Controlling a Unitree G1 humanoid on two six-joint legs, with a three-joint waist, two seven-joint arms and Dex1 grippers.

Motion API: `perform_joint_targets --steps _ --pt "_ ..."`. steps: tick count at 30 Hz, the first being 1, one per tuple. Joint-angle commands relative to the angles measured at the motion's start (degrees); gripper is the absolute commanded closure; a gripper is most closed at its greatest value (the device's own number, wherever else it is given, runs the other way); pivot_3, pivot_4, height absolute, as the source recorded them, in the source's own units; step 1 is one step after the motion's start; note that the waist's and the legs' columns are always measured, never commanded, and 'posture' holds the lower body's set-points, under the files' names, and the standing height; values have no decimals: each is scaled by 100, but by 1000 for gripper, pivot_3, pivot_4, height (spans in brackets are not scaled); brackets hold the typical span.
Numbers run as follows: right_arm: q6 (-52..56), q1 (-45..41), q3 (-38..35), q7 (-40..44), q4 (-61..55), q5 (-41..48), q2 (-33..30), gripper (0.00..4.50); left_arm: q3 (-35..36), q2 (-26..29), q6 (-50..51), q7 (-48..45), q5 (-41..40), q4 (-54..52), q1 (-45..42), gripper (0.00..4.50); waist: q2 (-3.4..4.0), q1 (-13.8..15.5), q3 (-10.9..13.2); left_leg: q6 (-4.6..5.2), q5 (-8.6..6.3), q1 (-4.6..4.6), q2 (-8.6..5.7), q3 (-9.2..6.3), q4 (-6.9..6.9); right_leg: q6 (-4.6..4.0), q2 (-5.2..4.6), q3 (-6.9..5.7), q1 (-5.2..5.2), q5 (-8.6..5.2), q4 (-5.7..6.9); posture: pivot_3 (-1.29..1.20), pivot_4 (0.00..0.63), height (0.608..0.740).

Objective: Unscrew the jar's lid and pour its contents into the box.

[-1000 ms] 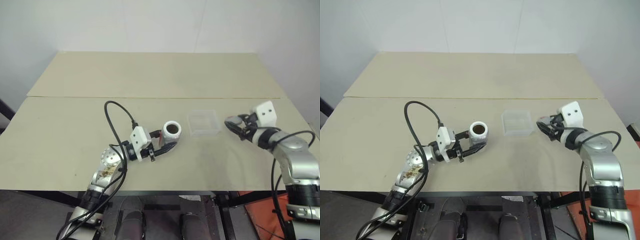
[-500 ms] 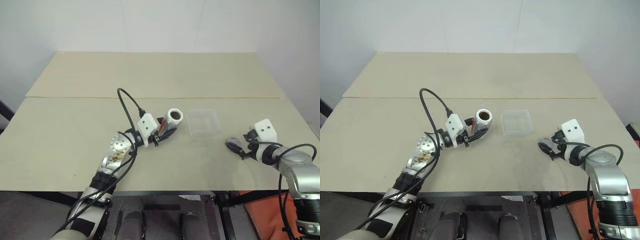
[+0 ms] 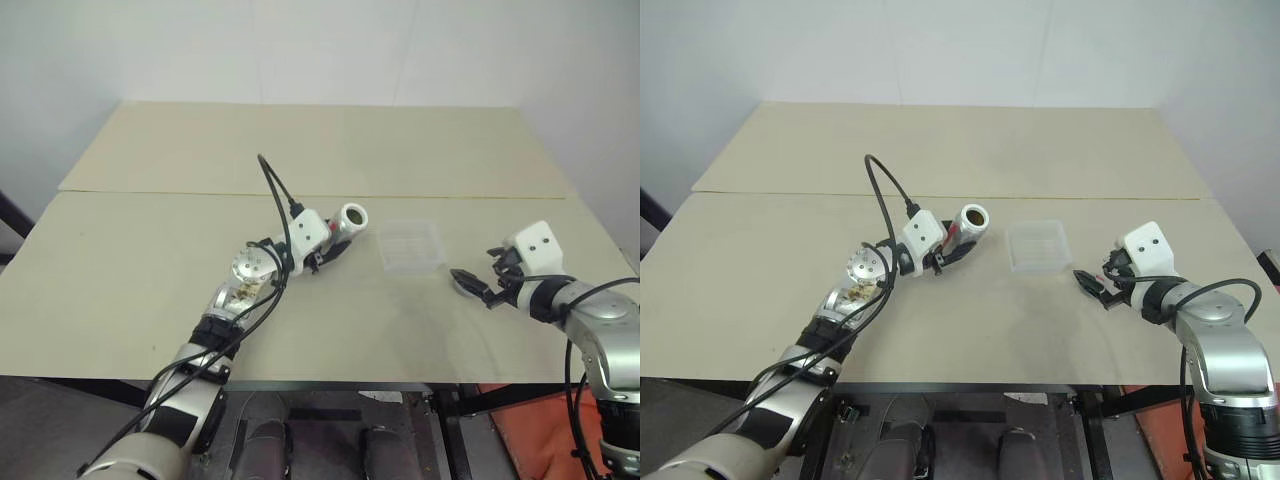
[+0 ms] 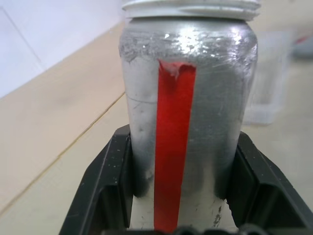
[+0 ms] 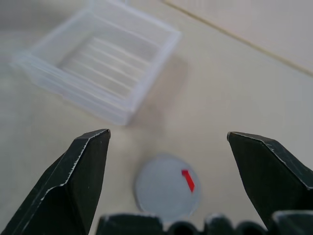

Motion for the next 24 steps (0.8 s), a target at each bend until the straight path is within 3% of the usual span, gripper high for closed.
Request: perform_joint_targets --steps 1,10,14,17,24 --pt "-319 83 -243 288 -417 129 -257 45 -105 3 -655 407 420 871 -696 2370 0 2 0 0 0 1 0 6 -1 1 0 -1 0 0 -4 0 150 740" --pt "-176 496 -471 187 -1171 288 -213 45 -540 -144 -1664 778 1289 2782 -2089 2370 -3 11 2 1 0 -14 0 13 0 3 0 -9 -5 0 -8 0 150 740" --pt "-157 686 -521 73 -1365 283 -119 45 -1017 -335 -1851 1430 1976 3216 -2552 2370 -6 19 4 0 0 -23 -1 12 3 4 0 -13 -9 0 -7 0 150 740" --pt "-140 793 -547 -20 -1499 296 -59 45 -1434 -539 -1851 2175 2571 3421 -2851 2370 -8 24 5 0 0 -31 -2 10 4 6 0 -13 -14 0 -9 0 150 740" --pt "-23 902 -545 -344 -1881 369 129 45 -3180 -941 -1328 4620 4625 3823 -3491 2370 -12 14 7 0 0 -44 -3 12 3 9 0 -10 -35 -2 -3 0 150 740"
